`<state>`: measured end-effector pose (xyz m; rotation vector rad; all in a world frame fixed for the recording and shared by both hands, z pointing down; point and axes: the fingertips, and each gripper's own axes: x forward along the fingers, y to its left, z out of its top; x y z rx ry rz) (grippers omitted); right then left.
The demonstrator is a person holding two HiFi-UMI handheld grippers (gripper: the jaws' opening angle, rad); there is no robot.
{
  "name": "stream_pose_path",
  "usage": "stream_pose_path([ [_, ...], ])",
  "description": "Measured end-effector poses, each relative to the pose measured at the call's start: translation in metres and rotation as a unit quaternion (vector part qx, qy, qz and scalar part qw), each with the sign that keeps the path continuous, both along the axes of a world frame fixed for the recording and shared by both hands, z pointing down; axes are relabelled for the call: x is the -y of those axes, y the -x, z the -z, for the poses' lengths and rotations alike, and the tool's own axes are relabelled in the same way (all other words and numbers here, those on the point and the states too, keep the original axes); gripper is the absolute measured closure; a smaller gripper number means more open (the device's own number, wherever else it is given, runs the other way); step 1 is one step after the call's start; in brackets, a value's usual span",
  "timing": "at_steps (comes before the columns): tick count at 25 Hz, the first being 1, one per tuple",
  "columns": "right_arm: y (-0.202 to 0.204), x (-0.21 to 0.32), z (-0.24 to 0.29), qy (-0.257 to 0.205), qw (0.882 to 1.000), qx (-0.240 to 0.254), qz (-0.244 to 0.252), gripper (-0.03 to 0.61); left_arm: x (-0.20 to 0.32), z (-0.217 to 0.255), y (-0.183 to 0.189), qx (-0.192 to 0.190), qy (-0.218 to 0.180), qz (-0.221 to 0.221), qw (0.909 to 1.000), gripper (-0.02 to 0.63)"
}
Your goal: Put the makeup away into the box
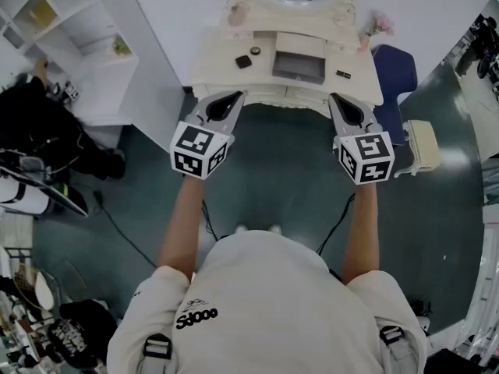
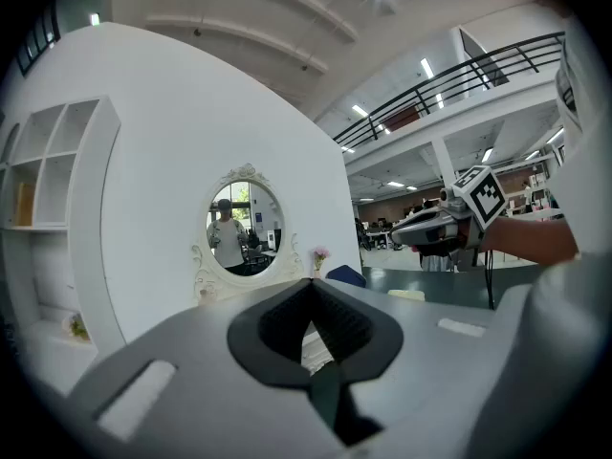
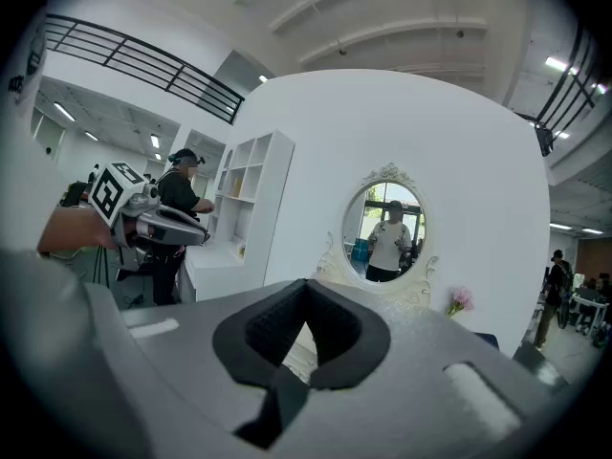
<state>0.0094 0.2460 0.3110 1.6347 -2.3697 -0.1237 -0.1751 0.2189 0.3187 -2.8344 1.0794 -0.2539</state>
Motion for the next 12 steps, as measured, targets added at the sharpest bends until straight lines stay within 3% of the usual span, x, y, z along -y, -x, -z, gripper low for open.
stream_pose_path([
  [6,-0.018,0.01,0.002,-0.017,1.0,0.018,0.002,0.577,0.005,-0.003,-0.023,-0.014,0.015,-0.026,0.9995,0.594],
  [12,-0.034,0.023,-0.004,-0.006,0.999,0.045,0.023,0.577,0.023,-0.01,-0.038,0.001,0.001,-0.01,1.0,0.594],
])
